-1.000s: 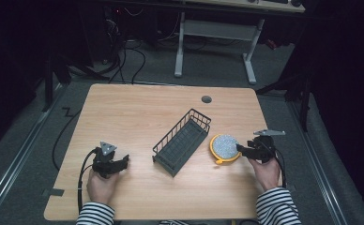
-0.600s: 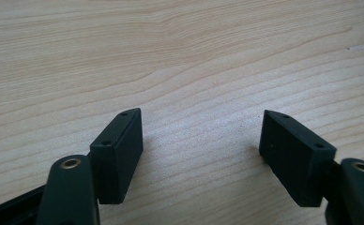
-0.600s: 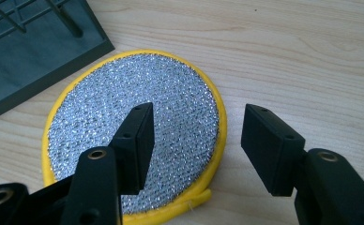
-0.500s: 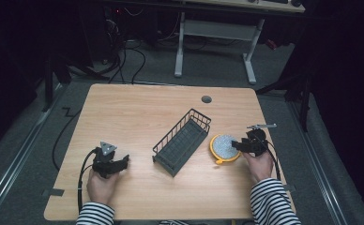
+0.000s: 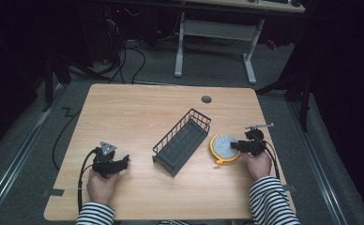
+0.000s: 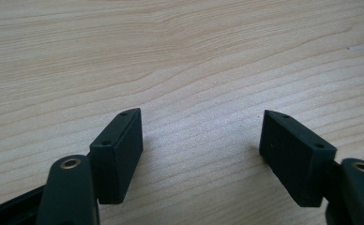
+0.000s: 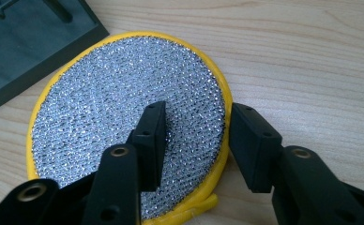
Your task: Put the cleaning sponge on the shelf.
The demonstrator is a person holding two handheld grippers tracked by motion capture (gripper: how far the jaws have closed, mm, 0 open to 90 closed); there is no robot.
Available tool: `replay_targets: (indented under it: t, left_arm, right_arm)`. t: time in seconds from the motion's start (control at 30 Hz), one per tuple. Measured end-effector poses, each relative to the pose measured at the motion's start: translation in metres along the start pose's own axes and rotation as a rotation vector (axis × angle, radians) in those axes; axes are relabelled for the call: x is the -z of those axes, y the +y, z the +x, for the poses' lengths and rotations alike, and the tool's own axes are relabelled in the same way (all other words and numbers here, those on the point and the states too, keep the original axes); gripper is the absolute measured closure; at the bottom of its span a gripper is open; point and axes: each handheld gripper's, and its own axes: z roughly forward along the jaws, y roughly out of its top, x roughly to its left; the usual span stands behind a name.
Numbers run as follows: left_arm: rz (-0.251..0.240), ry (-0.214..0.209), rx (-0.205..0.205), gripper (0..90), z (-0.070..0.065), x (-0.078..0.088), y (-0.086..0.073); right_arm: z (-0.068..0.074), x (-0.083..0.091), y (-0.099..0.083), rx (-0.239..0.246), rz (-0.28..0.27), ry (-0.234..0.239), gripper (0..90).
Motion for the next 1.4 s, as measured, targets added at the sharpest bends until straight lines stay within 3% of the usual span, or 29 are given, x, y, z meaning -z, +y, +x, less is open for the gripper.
replay_targets:
  t: [0.43,0.87,1.4]
  left_arm:
    - [0.000,-0.001,0.000,31.1,0.000,0.000,0.000]
    - [0.000,-0.001,0.000,31.1,0.000,0.000,0.000]
    - [0.000,0.000,0.000,31.1,0.000,0.000,0.000]
  right_arm:
    - [0.000,0.000,0.000,0.041,-0.001,0.013,81.0]
    - [0.001,0.005,0.000,0.057,-0.034,0.039,84.2]
    - [0.001,0.029,0.001,0.090,-0.067,0.054,87.3]
